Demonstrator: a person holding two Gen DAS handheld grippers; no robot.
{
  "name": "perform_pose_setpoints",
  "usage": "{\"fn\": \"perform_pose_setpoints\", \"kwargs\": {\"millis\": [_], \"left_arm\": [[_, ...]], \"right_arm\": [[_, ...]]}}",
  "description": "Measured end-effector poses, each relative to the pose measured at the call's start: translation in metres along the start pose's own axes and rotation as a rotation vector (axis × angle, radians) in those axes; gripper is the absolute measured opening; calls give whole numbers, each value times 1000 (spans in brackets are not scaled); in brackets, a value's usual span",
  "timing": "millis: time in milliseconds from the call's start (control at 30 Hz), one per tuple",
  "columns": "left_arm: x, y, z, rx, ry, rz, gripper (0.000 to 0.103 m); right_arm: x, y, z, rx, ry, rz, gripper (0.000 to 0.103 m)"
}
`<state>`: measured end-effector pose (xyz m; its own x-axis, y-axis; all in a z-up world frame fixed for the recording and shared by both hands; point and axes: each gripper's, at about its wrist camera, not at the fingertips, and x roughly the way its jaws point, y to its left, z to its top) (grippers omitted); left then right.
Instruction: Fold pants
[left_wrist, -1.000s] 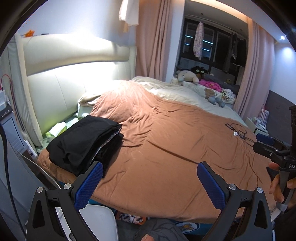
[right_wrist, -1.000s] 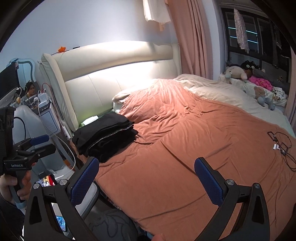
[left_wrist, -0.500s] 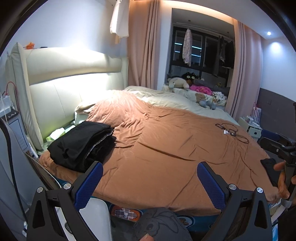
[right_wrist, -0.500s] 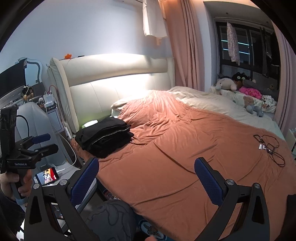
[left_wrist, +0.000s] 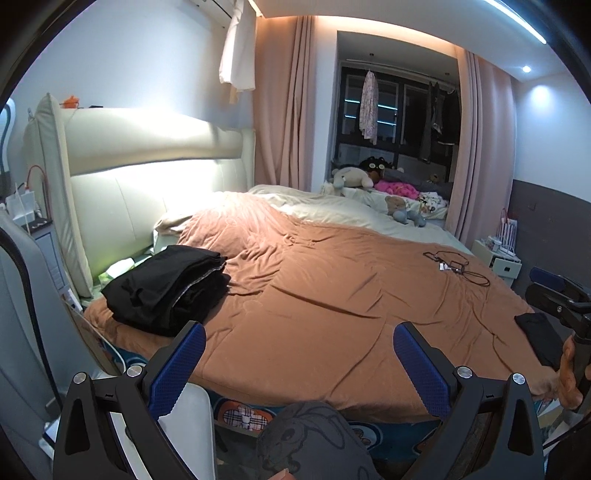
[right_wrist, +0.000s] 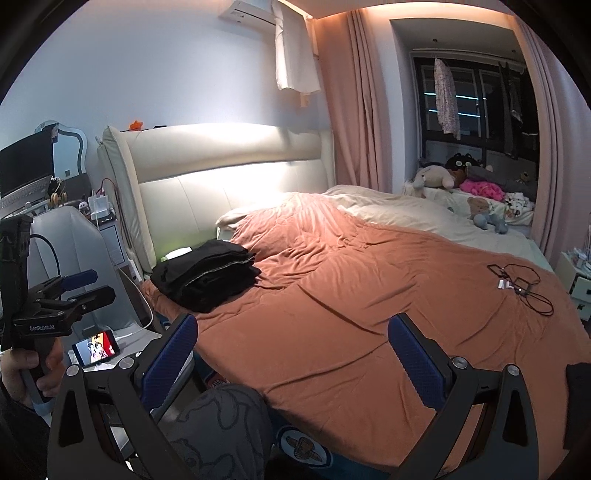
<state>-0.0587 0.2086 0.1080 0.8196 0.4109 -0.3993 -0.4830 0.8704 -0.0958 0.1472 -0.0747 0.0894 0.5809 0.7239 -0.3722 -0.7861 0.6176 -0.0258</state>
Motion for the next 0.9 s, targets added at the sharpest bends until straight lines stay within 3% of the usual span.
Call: {"fn": "perform_pose_setpoints", "kwargs": {"millis": [533, 900], "left_arm": [[-11, -24, -41, 18, -25, 12, 103], [-6, -25, -50, -14, -28, 19, 103]], "right_arm": [[-27, 6, -55, 49, -14, -64, 103], [-30, 6, -67, 83, -19, -70, 103]]}}
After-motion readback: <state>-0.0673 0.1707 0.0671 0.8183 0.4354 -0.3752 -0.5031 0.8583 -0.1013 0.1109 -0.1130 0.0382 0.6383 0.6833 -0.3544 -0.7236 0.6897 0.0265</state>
